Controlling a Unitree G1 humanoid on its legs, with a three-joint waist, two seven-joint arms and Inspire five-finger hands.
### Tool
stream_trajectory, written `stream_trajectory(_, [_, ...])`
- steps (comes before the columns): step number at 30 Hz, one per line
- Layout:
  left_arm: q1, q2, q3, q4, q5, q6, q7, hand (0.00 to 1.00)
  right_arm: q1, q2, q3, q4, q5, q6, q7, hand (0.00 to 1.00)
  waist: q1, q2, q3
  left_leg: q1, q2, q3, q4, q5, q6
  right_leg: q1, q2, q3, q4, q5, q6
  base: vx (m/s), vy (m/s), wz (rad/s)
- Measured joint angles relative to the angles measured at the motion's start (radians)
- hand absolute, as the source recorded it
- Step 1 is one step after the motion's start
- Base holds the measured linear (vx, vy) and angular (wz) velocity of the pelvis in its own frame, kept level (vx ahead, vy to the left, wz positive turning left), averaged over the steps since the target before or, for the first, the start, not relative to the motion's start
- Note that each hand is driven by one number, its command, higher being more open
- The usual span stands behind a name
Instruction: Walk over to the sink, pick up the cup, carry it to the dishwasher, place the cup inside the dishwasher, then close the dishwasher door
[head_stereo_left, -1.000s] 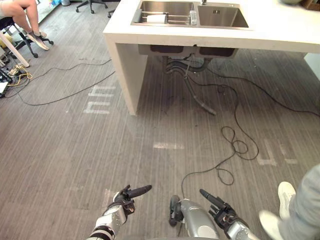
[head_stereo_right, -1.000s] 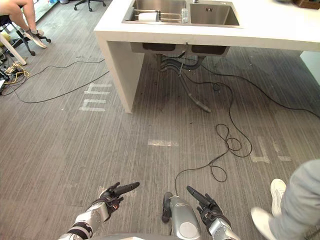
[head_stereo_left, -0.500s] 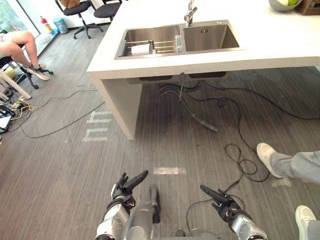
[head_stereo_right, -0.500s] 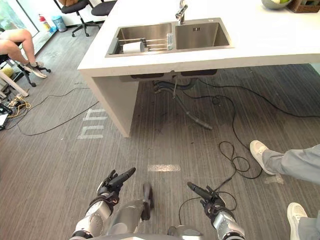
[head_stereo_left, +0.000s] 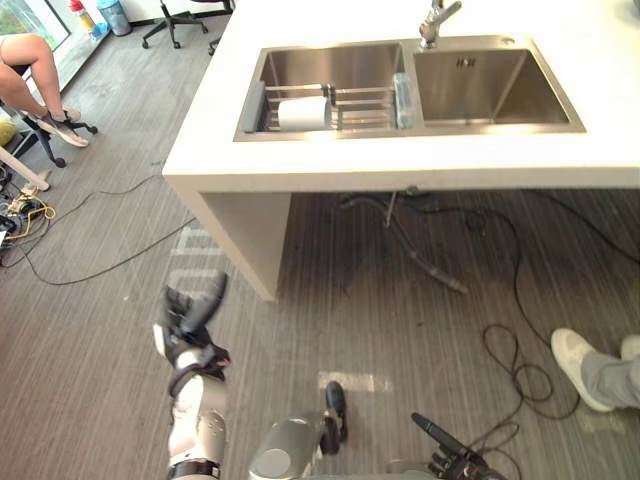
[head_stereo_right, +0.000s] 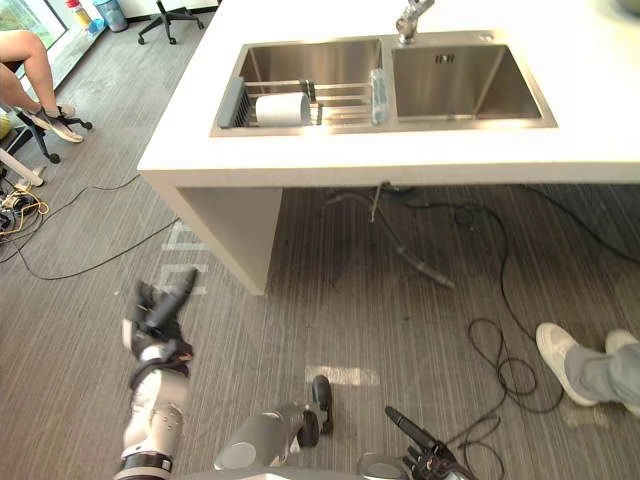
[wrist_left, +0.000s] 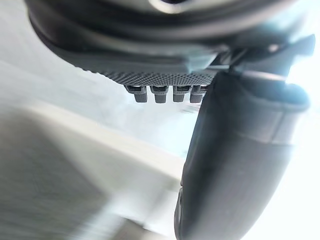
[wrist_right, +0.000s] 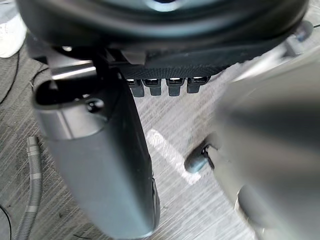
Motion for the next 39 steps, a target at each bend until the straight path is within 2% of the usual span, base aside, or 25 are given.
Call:
stream_trajectory(1, [-0.004, 0.003, -0.006, -0.048, 0.022, -0.001, 0.007, 1.0, 0.013, 0.016, -0.04, -0.003, 0.017, -0.001, 0.009, 1.0, -0.01, 0.005, -0.003, 0.036, -0.001, -0.021, -0.003, -0.014, 0.001, -0.056, -0.034, -0.029, 0.053, -0.029, -0.057, 0.35, -0.002, 0.57])
stream_trajectory(2, [-0.007, 0.003, -0.019, -0.115, 0.049, -0.007, 0.01, 1.0, 0.03, 0.032, -0.081, -0.029, 0.041, -0.017, 0.026, 1.0, -0.031, 0.005, -0.006, 0.1, 0.002, -0.061, -0.015, -0.04, -0.001, -0.132, -0.07, -0.056, 0.015, -0.08, -0.141, 0.34, -0.026, 0.61])
stream_trajectory(3, [-0.014, 0.003, -0.032, -0.129, 0.059, -0.011, 0.009, 1.0, 0.035, 0.032, -0.081, -0.036, 0.041, -0.023, 0.029, 1.0, -0.035, 0.006, -0.006, 0.122, 0.008, -0.074, -0.017, -0.052, -0.005, -0.155, -0.074, -0.06, -0.039, -0.095, -0.159, 0.39, -0.068, 0.67])
stream_trajectory(4, [-0.024, 0.003, -0.061, -0.152, 0.076, -0.014, 0.011, 1.0, 0.044, 0.035, -0.082, -0.054, 0.041, -0.03, 0.036, 1.0, -0.044, 0.011, -0.013, 0.146, 0.028, -0.102, -0.008, -0.078, -0.015, -0.186, -0.07, -0.069, -0.21, -0.103, -0.172, 0.3, -0.114, 0.47])
stream_trajectory(5, [-0.024, 0.003, -0.071, -0.157, 0.083, -0.018, 0.012, 1.0, 0.046, 0.037, -0.082, -0.056, 0.041, -0.032, 0.036, 1.0, -0.047, 0.013, -0.017, 0.15, 0.036, -0.112, 0.0, -0.088, -0.019, -0.193, -0.067, -0.074, -0.278, -0.103, -0.172, 0.31, -0.14, 0.7])
stream_trajectory(6, [-0.038, 0.008, -0.098, -0.16, 0.116, -0.032, 0.018, 1.0, 0.052, 0.049, -0.101, -0.053, 0.04, -0.034, 0.048, 1.0, -0.053, 0.017, -0.022, 0.159, 0.062, -0.156, 0.039, -0.129, -0.039, -0.2, -0.043, -0.057, -0.507, -0.095, -0.171, 0.35, -0.19, 0.84])
stream_trajectory(8, [-0.051, 0.01, -0.12, -0.16, 0.115, -0.034, 0.03, 1.0, 0.076, 0.07, -0.122, -0.051, 0.042, -0.038, 0.068, 1.0, -0.063, 0.011, -0.03, 0.167, 0.082, -0.221, 0.114, -0.188, -0.071, -0.204, -0.026, -0.012, -0.625, -0.075, -0.167, 0.36, -0.222, 1.0])
stream_trajectory(9, [-0.051, 0.011, -0.121, -0.16, 0.113, -0.036, 0.03, 1.0, 0.095, 0.072, -0.119, -0.049, 0.042, -0.045, 0.081, 1.0, -0.071, -0.003, -0.042, 0.168, 0.083, -0.256, 0.155, -0.227, -0.096, -0.201, -0.029, 0.008, -0.631, -0.035, -0.166, 0.42, -0.314, 0.88])
stream_trajectory(10, [-0.05, 0.011, -0.118, -0.161, 0.111, -0.039, 0.029, 1.0, 0.107, 0.077, -0.117, -0.041, 0.037, -0.048, 0.093, 1.0, -0.059, -0.031, -0.057, 0.181, 0.075, -0.279, 0.177, -0.264, -0.126, -0.188, -0.032, 0.005, -0.632, 0.069, -0.176, 0.43, -0.342, 0.72])
stream_trajectory(11, [-0.05, 0.009, -0.114, -0.162, 0.111, -0.041, 0.029, 1.0, 0.112, 0.082, -0.113, -0.032, 0.035, -0.05, 0.099, 1.0, -0.05, -0.049, -0.067, 0.189, 0.07, -0.284, 0.186, -0.281, -0.141, -0.177, -0.039, -0.012, -0.634, 0.067, -0.178, 0.43, -0.39, 0.25])
stream_trajectory(12, [-0.045, -0.008, -0.113, -0.166, 0.111, -0.043, 0.031, 1.0, 0.105, 0.073, -0.11, -0.02, 0.024, -0.053, 0.109, 1.0, -0.037, -0.027, -0.071, 0.197, 0.102, -0.277, 0.206, -0.311, -0.176, -0.14, -0.025, -0.042, -0.656, 0.006, -0.186, 0.4, -0.379, 0.08])
stream_trajectory(14, [-0.046, -0.016, -0.153, -0.193, 0.112, -0.036, 0.03, 1.0, 0.094, 0.067, -0.112, -0.015, -0.003, -0.054, 0.123, 1.0, -0.038, 0.004, -0.081, 0.204, 0.155, -0.263, 0.184, -0.308, -0.193, -0.1, 0.026, -0.083, -0.722, -0.019, -0.211, 0.36, -0.358, 0.1])
stream_trajectory(18, [-0.066, -0.013, -0.256, -0.203, 0.114, 0.01, 0.01, 1.0, 0.086, 0.075, -0.127, 0.008, -0.016, -0.032, 0.148, 1.0, -0.051, 0.007, -0.083, 0.259, 0.2, -0.248, 0.107, -0.274, -0.209, -0.059, 0.067, -0.104, -0.76, -0.051, -0.237, 0.16, -0.25, 0.03])
stream_trajectory(20, [-0.066, -0.013, -0.291, -0.195, 0.212, 0.031, 0.014, 1.0, 0.083, 0.072, -0.127, 0.013, -0.019, -0.03, 0.158, 1.0, -0.063, 0.011, -0.085, 0.248, 0.213, -0.214, 0.128, -0.279, -0.218, -0.084, 0.072, -0.096, -0.727, -0.099, -0.244, 0.0, -0.173, -0.11])
stream_trajectory(21, [-0.066, -0.013, -0.299, -0.195, 0.242, 0.032, 0.015, 1.0, 0.082, 0.069, -0.124, 0.012, -0.018, -0.03, 0.158, 1.0, -0.066, 0.012, -0.085, 0.231, 0.216, -0.199, 0.163, -0.284, -0.226, -0.087, 0.072, -0.097, -0.724, -0.103, -0.245, -0.03, -0.113, 0.02])
stream_trajectory(23, [-0.066, -0.012, -0.327, -0.197, 0.284, 0.035, 0.013, 1.0, 0.087, 0.049, -0.108, 0.004, -0.011, -0.014, 0.16, 1.0, -0.07, 0.025, -0.072, 0.043, 0.269, -0.117, 0.528, -0.273, -0.238, -0.052, 0.077, -0.113, -0.75, -0.103, -0.258, 0.0, -0.097, 0.2])
stream_trajectory(24, [-0.064, -0.009, -0.329, -0.197, 0.283, 0.036, 0.012, 1.0, 0.089, 0.047, -0.107, 0.003, -0.011, -0.011, 0.161, 1.0, -0.07, 0.029, -0.066, 0.016, 0.285, -0.097, 0.593, -0.28, -0.233, -0.032, 0.077, -0.119, -0.756, -0.102, -0.26, 0.03, -0.057, 0.21])
stream_trajectory(26, [-0.062, 0.024, -0.331, -0.197, 0.283, 0.037, 0.003, 1.0, 0.105, 0.021, -0.101, 0.001, -0.026, 0.001, 0.165, 1.0, -0.067, 0.021, -0.049, -0.019, 0.292, -0.039, 0.484, -0.303, -0.22, 0.047, 0.048, -0.133, -0.788, -0.104, -0.259, 0.04, -0.018, 0.21])
stream_trajectory(27, [-0.062, 0.034, -0.331, -0.198, 0.29, 0.037, -0.004, 1.0, 0.112, 0.015, -0.097, 0.001, -0.032, 0.004, 0.166, 1.0, -0.067, 0.019, -0.047, -0.025, 0.287, -0.028, 0.425, -0.298, -0.221, 0.062, 0.036, -0.134, -0.796, -0.105, -0.257, 0.05, 0.014, 0.25])
stream_trajectory(29, [-0.062, 0.067, -0.333, -0.21, 0.312, 0.036, -0.031, 1.0, 0.127, -0.006, -0.098, 0.006, -0.032, 0.012, 0.18, 1.0, -0.062, 0.011, -0.039, -0.062, 0.272, -0.001, 0.199, -0.211, -0.228, 0.087, -0.023, -0.149, -0.803, -0.11, -0.248, 0.05, 0.061, 0.19])
stream_trajectory(32, [-0.062, 0.073, -0.332, -0.221, 0.309, 0.03, -0.063, 1.0, 0.13, -0.017, -0.121, 0.015, -0.032, 0.02, 0.174, 1.0, -0.047, 0.01, -0.039, -0.08, 0.291, 0.038, 0.186, -0.11, -0.201, 0.1, -0.067, -0.126, -0.799, -0.12, -0.215, 0.12, 0.18, -0.24])
stream_trajectory(33, [-0.062, 0.08, -0.331, -0.228, 0.309, 0.029, -0.081, 1.0, 0.131, -0.019, -0.121, 0.013, -0.031, 0.021, 0.167, 1.0, -0.048, 0.012, -0.04, -0.063, 0.294, 0.033, 0.215, -0.019, -0.176, 0.102, -0.081, -0.1, -0.799, -0.122, -0.183, 0.23, 0.334, -0.56])
stream_trajectory(34, [-0.061, 0.084, -0.332, -0.237, 0.309, 0.029, -0.101, 1.0, 0.128, -0.026, -0.122, 0.012, -0.03, 0.021, 0.162, 1.0, -0.052, 0.03, -0.052, -0.026, 0.293, 0.022, 0.219, 0.144, -0.171, 0.1, -0.076, -0.071, -0.798, -0.132, -0.148, 0.25, 0.342, -0.52])
stream_trajectory(37, [-0.084, 0.12, -0.332, -0.242, 0.31, 0.043, -0.124, 1.0, 0.108, -0.001, -0.131, 0.022, -0.025, 0.018, 0.151, 1.0, -0.084, 0.014, -0.067, -0.004, 0.229, 0.001, 0.114, 0.123, -0.19, 0.074, -0.099, -0.009, -0.843, -0.122, -0.133, 0.18, 0.243, -0.15])
stream_trajectory(39, [-0.086, 0.167, -0.334, -0.239, 0.312, 0.089, -0.136, 1.0, 0.096, -0.007, -0.131, 0.049, 0.007, 0.016, 0.146, 1.0, -0.094, 0.031, -0.077, 0.059, 0.205, -0.011, -0.054, 0.125, -0.193, 0.083, -0.096, -0.002, -0.921, -0.07, -0.093, 0.13, 0.189, 0.0])
